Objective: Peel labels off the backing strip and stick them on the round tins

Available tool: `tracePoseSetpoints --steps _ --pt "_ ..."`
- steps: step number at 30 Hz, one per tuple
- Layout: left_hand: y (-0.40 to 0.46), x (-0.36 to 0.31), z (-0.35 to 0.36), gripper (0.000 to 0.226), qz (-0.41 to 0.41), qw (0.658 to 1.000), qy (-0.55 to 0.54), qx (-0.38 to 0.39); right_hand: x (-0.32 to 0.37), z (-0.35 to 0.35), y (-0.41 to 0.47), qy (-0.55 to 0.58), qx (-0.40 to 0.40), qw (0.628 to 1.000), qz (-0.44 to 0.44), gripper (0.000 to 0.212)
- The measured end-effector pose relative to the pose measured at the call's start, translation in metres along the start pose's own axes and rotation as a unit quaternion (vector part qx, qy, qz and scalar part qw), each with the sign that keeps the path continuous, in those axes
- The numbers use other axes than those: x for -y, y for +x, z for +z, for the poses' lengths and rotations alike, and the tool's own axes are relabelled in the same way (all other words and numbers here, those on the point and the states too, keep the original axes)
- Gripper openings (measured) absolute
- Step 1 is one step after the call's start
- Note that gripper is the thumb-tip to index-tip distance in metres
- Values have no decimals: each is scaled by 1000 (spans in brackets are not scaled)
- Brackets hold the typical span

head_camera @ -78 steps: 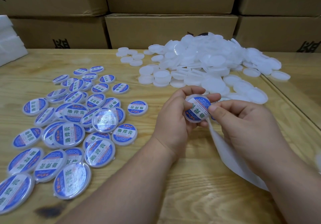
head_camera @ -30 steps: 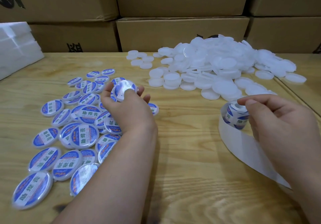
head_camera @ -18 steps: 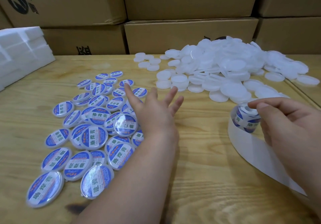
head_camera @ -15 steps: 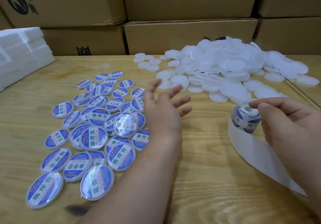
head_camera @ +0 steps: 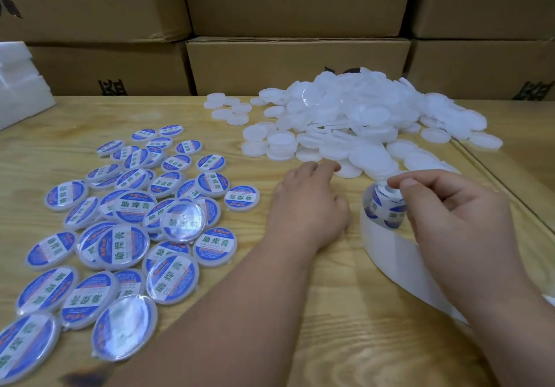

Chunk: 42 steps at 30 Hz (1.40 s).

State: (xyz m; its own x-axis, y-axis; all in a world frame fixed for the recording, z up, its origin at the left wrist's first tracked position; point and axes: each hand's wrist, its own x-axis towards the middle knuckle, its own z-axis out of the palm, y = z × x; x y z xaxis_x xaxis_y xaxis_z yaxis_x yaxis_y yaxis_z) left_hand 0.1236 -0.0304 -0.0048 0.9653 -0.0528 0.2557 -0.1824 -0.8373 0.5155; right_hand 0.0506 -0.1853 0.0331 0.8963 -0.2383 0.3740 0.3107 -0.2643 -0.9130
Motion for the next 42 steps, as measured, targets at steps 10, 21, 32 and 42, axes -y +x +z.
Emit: tracePoseSetpoints --steps 10,21,32,42 --pt "32 0 16 28 10 997 70 -7 -3 -1 2 0 -8 1000 6 27" --pt "16 5 -2 31 -63 984 -166 7 -2 3 0 -41 -11 999 5 26" --pt "-65 -10 -28 32 -70 871 -483 -54 -6 17 -2 -268 68 960 45 58" --pt "-38 -5 -24 18 -33 913 -406 -13 -22 18 3 -263 165 951 7 16"
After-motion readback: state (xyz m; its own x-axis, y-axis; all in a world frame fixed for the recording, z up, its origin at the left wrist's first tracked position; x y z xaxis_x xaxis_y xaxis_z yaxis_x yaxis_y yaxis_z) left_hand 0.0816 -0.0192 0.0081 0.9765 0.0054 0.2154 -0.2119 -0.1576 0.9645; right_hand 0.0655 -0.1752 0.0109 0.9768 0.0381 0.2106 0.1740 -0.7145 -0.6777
